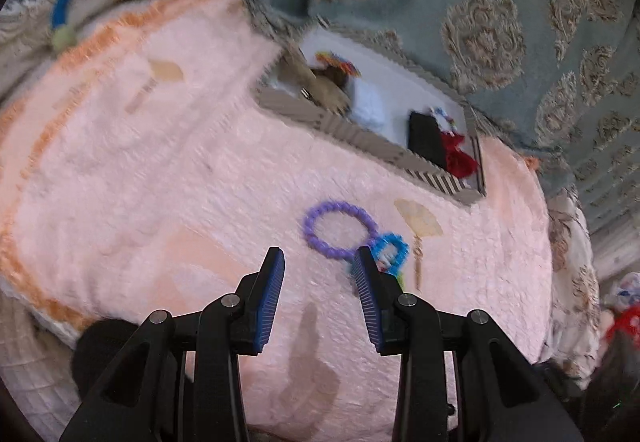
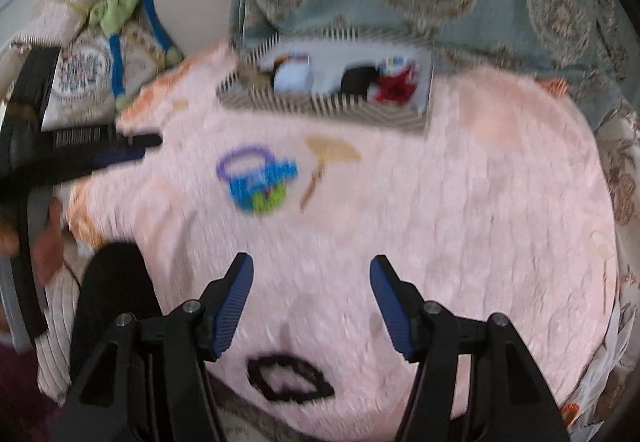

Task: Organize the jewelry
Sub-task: 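Move both grippers over the remaining bracelets on the bed, then grasp the blue bead bracelet with the left gripper while the right grasps the black bead bracelet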

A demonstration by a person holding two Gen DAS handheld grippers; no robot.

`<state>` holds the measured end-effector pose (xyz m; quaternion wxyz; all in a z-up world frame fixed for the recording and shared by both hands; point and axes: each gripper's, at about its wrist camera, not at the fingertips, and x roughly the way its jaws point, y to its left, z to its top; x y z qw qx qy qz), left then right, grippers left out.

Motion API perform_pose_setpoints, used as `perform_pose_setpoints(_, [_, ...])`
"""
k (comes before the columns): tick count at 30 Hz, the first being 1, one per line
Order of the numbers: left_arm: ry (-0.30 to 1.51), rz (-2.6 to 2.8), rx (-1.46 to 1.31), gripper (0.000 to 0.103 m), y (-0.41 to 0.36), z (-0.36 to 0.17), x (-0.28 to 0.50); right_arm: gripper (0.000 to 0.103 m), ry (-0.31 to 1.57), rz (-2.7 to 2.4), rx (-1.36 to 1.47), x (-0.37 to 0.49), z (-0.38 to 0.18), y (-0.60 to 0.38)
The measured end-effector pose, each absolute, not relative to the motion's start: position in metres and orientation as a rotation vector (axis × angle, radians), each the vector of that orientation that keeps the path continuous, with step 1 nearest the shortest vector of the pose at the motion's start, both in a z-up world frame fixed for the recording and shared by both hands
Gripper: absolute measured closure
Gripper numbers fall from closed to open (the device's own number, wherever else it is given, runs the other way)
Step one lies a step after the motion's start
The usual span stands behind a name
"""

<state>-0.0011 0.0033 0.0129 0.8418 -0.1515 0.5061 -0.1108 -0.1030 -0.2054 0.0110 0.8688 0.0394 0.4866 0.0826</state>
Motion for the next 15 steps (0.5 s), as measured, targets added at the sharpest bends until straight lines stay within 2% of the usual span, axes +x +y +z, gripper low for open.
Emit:
perform_pose_setpoints(5, [1.132, -0.294, -0.271, 0.083, -0.025, -0.001, 0.008, 0.039, 1.107, 0.211, 0.062, -0.118, -0.012, -0.207])
perform_pose_setpoints(15, [1.147, -0.344, 0.039, 0.079, -0.096, -0.017, 0.025, 0.040, 1.178, 0.231, -0.039, -0.131, -0.042, -0.194])
